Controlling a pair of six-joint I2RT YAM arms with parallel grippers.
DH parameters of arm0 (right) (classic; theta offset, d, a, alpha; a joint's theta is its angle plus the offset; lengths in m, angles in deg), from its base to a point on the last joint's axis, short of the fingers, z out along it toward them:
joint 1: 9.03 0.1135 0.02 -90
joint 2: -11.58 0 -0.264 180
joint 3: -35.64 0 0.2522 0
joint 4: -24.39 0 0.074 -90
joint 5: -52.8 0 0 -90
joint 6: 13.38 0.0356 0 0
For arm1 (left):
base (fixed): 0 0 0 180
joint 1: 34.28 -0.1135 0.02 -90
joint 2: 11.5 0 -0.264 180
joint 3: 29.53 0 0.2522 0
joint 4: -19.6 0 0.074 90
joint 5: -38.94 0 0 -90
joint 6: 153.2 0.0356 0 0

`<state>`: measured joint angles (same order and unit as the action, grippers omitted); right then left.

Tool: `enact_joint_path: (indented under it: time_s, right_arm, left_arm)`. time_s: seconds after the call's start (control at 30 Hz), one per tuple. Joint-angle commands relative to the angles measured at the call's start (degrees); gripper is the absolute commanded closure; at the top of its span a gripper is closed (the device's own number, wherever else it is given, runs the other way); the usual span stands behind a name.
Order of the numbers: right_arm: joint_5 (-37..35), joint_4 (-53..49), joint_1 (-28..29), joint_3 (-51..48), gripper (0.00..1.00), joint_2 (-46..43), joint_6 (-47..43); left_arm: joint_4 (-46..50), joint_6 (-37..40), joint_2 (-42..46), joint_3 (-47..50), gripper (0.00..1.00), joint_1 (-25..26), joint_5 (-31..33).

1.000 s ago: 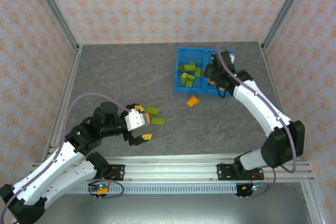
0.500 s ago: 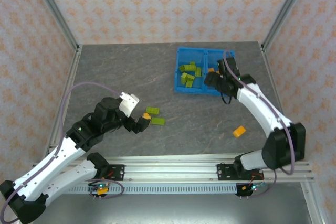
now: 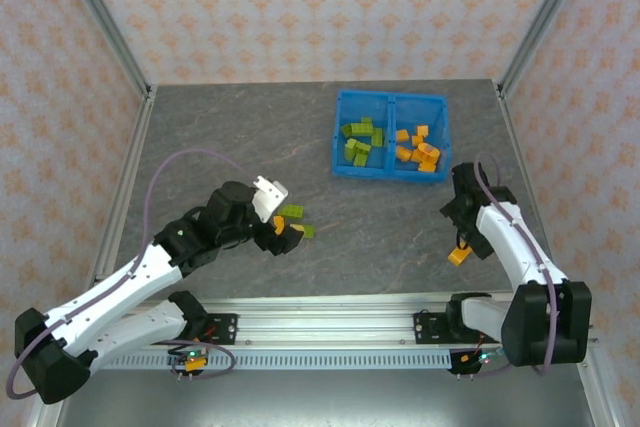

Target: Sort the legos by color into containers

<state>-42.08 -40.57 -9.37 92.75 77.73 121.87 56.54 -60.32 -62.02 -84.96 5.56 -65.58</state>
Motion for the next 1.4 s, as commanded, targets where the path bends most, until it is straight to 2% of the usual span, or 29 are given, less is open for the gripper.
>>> enact_joint_path:
  time_s: [0.0, 0.1, 0.2, 0.23, 0.33, 0.57, 0.63, 0.8, 0.93, 1.03, 1.13, 1.23, 1.37]
  right_arm:
    - [5.06, 1.62, -6.24, -4.08, 0.01, 0.7, 2.71]
    - [10.92, 8.64, -10.61, -8.16, 0.01, 3.21, 2.85]
    - [15.39, 14.54, -11.44, -9.14, 0.0, 8.73, 0.4]
    - [17.46, 15.0, -11.46, -8.59, 0.04, 11.0, -0.58]
    - [21.58, 17.59, -11.44, -8.92, 0.18, 15.23, -1.02]
    - [21.6, 18.95, -11.44, -10.31, 0.66, 14.13, 0.35]
    - [22.55, 18.62, -11.46, -10.07, 0.77, 12.98, 0.68]
    - [23.43, 15.61, -9.61, -7.49, 0.78, 4.49, 0.47]
    - [20.33, 13.38, -3.26, -1.37, 0.79, -5.28, 0.55]
    - [18.36, 14.14, 1.26, 5.03, 0.81, -6.98, -0.79]
    - [15.46, 15.87, 5.87, 12.82, 0.81, -2.49, -5.98]
    - [14.28, 14.06, 7.97, 23.89, 0.82, 8.14, -13.92]
    - [8.77, 10.13, 8.6, 38.58, 0.84, 23.93, -22.52]
  left_arm:
    - [-1.85, 0.56, 0.59, -0.26, 0.0, 0.88, 1.08]
    - [-1.81, 0.64, 1.75, 0.9, 0.0, 1.07, 2.34]
    - [-2.78, -0.13, 3.11, 2.51, 0.0, 1.11, 3.0]
    - [-2.7, -0.31, 3.53, 2.84, 0.0, 1.08, 3.08]
    - [-2.08, -0.13, 4.29, 3.57, 0.0, 1.09, 4.08]
    - [-1.72, 1.24, 5.17, 5.31, 0.0, 1.08, 6.18]
    - [-2.13, 1.92, 5.17, 5.61, 0.0, 1.06, 6.16]
    - [-3.02, 2.75, 5.17, 5.25, 0.0, 1.08, 4.85]
    - [-5.86, 3.49, 6.0, 5.24, 0.0, 1.07, -0.34]
    - [-8.48, 3.99, 6.05, 5.21, 0.0, 1.21, -3.6]
    - [-9.92, 4.31, 5.58, 4.85, 0.0, 1.16, -4.63]
    - [-9.66, 1.31, 4.6, 3.62, 0.0, 1.21, -1.89]
    - [1.55, -15.44, -0.08, -2.47, 0.01, 1.13, 16.98]
